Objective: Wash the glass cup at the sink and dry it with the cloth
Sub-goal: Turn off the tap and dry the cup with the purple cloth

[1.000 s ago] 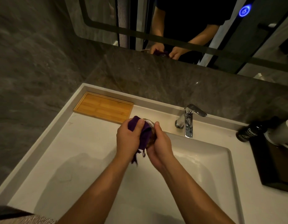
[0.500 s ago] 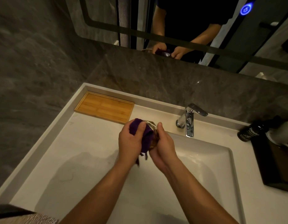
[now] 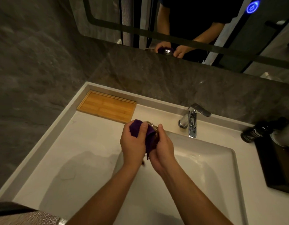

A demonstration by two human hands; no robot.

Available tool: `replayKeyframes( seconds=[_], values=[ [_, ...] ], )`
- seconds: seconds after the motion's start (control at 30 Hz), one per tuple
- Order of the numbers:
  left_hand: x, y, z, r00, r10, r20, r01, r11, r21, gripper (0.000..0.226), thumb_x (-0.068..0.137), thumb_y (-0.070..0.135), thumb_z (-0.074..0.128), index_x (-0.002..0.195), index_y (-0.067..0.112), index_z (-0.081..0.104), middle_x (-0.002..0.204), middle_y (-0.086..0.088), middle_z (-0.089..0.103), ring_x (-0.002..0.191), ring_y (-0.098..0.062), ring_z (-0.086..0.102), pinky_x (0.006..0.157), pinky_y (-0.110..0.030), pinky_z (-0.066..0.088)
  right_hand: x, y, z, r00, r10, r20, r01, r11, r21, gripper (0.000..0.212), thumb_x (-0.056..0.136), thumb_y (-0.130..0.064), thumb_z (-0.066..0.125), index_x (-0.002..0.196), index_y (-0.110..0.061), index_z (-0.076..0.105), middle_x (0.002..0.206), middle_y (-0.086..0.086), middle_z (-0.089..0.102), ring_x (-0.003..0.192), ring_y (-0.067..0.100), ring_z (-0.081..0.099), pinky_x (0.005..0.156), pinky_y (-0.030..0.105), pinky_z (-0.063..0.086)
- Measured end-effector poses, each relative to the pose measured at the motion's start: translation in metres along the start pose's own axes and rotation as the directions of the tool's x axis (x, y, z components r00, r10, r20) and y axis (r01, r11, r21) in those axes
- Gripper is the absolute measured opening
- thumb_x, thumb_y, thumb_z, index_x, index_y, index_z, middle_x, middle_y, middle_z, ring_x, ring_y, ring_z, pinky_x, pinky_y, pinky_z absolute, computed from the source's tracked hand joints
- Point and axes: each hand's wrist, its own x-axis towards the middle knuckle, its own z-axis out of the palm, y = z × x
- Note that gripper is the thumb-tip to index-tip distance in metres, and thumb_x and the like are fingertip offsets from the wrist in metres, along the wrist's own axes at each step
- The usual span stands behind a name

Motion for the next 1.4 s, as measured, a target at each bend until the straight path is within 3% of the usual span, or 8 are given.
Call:
replayKeyframes(
  seconds=[0.1,0.23,0.47,0.57,0.7,0.87,1.07,1.4],
  values=[
    [-0.007,-0.001,0.002,0.997,-0.033,-0.075,0.029,0.999,-0.045,0.062,0.084,0.063,0.054,0.122,0.015,0.063,0.107,0.001,0.07,0.096,-0.014,0.067,0.069,-0.013,0.055,-0.003,0.016,-0.004,1.0,-0.014,0.001,0.014,0.999,-0.038,0.039,0.107,-0.044,0.05,0.119,-0.016,0.075,0.11,0.01,0.083,0.099,0.024,0.078,0.08,0.04,0.063],
    [0.009,-0.001,-0.018,0.98,0.2,0.02,-0.201,0.98,0.011,0.036,0.098,0.047,0.056,0.095,0.013,0.068,0.078,0.003,0.067,0.076,-0.012,0.068,0.055,-0.014,0.052,0.005,0.015,-0.02,0.996,-0.09,0.019,0.091,0.945,-0.314,0.045,0.11,-0.04,0.041,0.121,-0.01,0.071,0.113,0.021,0.077,0.092,0.023,0.067,0.08,0.038,0.051],
    [0.028,0.008,-0.038,0.748,0.532,0.396,-0.604,0.794,0.074,0.023,0.092,0.043,0.052,0.094,0.022,0.062,0.075,0.019,0.057,0.076,-0.009,0.063,0.055,-0.012,0.045,0.014,-0.032,-0.033,0.918,0.325,0.227,-0.166,0.836,-0.524,0.043,0.105,-0.051,0.05,0.088,-0.014,0.062,0.064,0.008,0.058,0.048,0.016,0.043,0.046,0.025,0.031],
    [0.024,0.003,-0.036,0.86,0.458,0.224,-0.467,0.884,-0.015,0.034,0.094,0.045,0.049,0.107,0.015,0.06,0.093,0.002,0.064,0.088,-0.018,0.064,0.064,-0.023,0.054,0.019,-0.032,-0.029,0.921,0.311,0.234,-0.176,0.87,-0.461,0.03,0.105,-0.035,0.056,0.097,-0.008,0.068,0.074,0.013,0.067,0.054,0.02,0.054,0.043,0.024,0.041],
    [0.011,0.002,-0.029,0.995,0.043,0.094,-0.018,0.966,-0.257,0.034,0.098,0.043,0.048,0.123,0.023,0.059,0.112,-0.002,0.067,0.101,-0.019,0.066,0.077,-0.028,0.058,0.016,-0.022,-0.028,0.942,0.082,0.325,0.066,0.905,-0.42,0.042,0.108,-0.027,0.053,0.123,0.009,0.069,0.094,0.021,0.066,0.072,0.025,0.056,0.054,0.028,0.049],
    [0.005,-0.004,-0.037,0.845,-0.447,0.294,0.535,0.704,-0.467,0.036,0.104,0.042,0.048,0.121,0.018,0.068,0.111,-0.016,0.076,0.099,-0.034,0.075,0.078,-0.048,0.063,0.002,-0.029,-0.021,0.869,-0.16,0.467,0.459,0.613,-0.644,0.033,0.108,-0.018,0.053,0.105,-0.044,0.072,0.076,-0.027,0.077,0.07,-0.006,0.069,0.065,0.015,0.054],
    [0.015,-0.021,-0.042,0.93,-0.361,0.074,0.367,0.893,-0.259,0.041,0.104,0.048,0.045,0.109,0.017,0.072,0.103,-0.011,0.076,0.094,-0.028,0.075,0.076,-0.04,0.065,0.009,-0.017,-0.025,0.896,-0.093,0.435,0.388,0.641,-0.662,0.023,0.104,-0.014,0.062,0.116,-0.014,0.081,0.089,0.003,0.081,0.086,0.026,0.077,0.088,0.042,0.067],
    [0.042,-0.041,-0.07,0.903,-0.267,-0.336,0.205,0.956,-0.209,0.032,0.106,0.033,0.047,0.121,0.012,0.064,0.111,-0.009,0.069,0.099,-0.024,0.067,0.051,-0.009,0.05,0.026,0.032,0.021,0.927,-0.079,0.368,0.312,0.71,-0.632,0.031,0.104,-0.013,0.061,0.097,-0.033,0.083,0.083,0.006,0.079,0.082,0.019,0.073,0.087,0.042,0.067]
  ],
)
